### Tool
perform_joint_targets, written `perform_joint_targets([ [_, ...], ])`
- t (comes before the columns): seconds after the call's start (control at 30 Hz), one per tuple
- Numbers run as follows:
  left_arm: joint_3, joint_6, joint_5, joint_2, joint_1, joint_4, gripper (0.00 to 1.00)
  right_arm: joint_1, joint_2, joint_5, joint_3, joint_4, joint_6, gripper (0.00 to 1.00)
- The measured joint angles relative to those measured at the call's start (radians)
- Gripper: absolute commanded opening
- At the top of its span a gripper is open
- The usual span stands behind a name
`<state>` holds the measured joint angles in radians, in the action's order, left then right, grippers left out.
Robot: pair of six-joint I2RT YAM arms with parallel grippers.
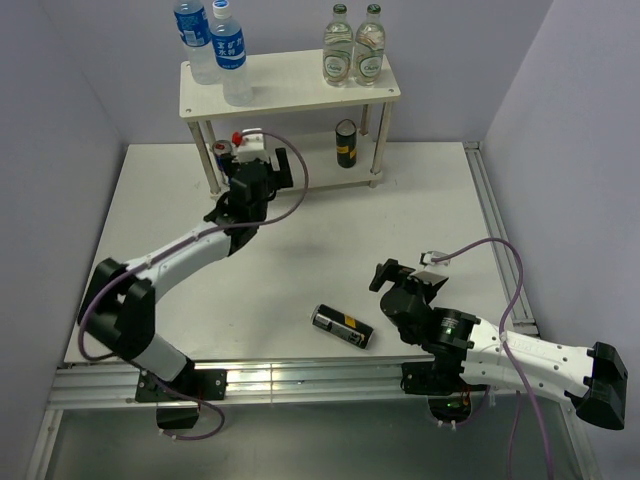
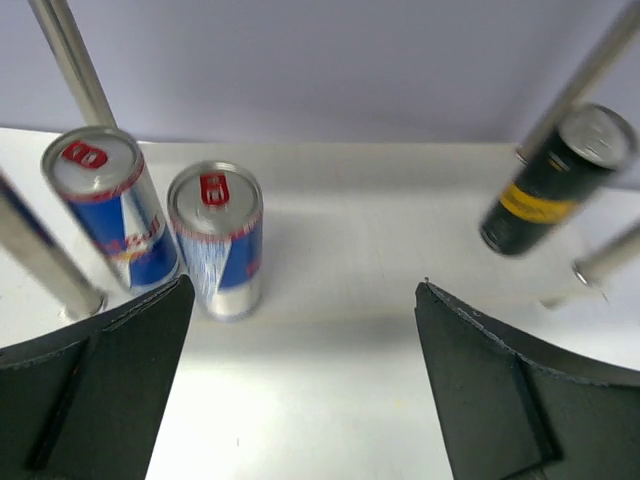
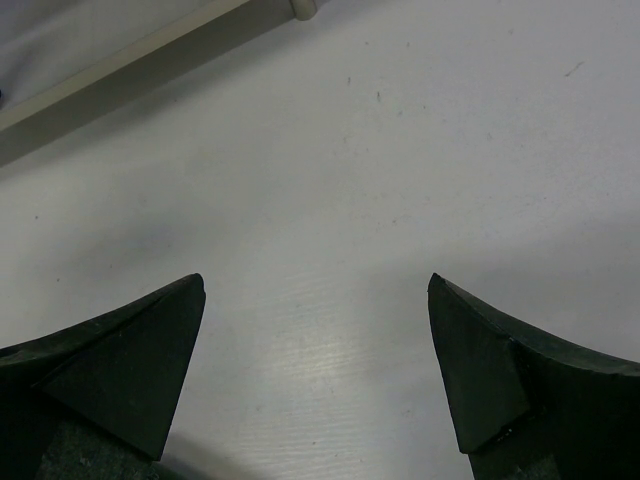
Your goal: Place and organize the beverage onto the shelf
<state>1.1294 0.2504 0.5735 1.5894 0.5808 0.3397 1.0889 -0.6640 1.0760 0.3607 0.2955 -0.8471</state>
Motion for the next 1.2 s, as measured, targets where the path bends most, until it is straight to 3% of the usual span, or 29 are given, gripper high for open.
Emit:
perform_joint_targets([
  [0.17, -0.102, -0.026, -0.066, -0.218, 0.169, -0.151, 0.99, 0.0, 0.004, 0.0, 0.0, 0.0, 0.0, 1.0],
  [0.4, -0.191, -0.116, -0.402, -0.37, 0.419, -0.364, 0.99, 0.0, 0.011, 0.0, 0.0, 0.0, 0.0, 0.99],
  [0.6, -0.154, -0.145, -0.563, -0.316, 0.456, -0.564, 0.97, 0.0, 0.02, 0.0, 0.0, 0.005, 0.0, 1.0],
  [0.9, 0.003, -0.185, -0.587, -0.069, 0.642, -0.738, 0.97, 0.0, 0.055, 0.0, 0.0, 0.015, -0.005, 1.0],
  [1.2, 0.023, -0.214, -0.585, 0.039, 0.68, -0.827, 0.95, 0.0, 0.118, 0.001, 0.0, 0.028, -0.019, 1.0],
])
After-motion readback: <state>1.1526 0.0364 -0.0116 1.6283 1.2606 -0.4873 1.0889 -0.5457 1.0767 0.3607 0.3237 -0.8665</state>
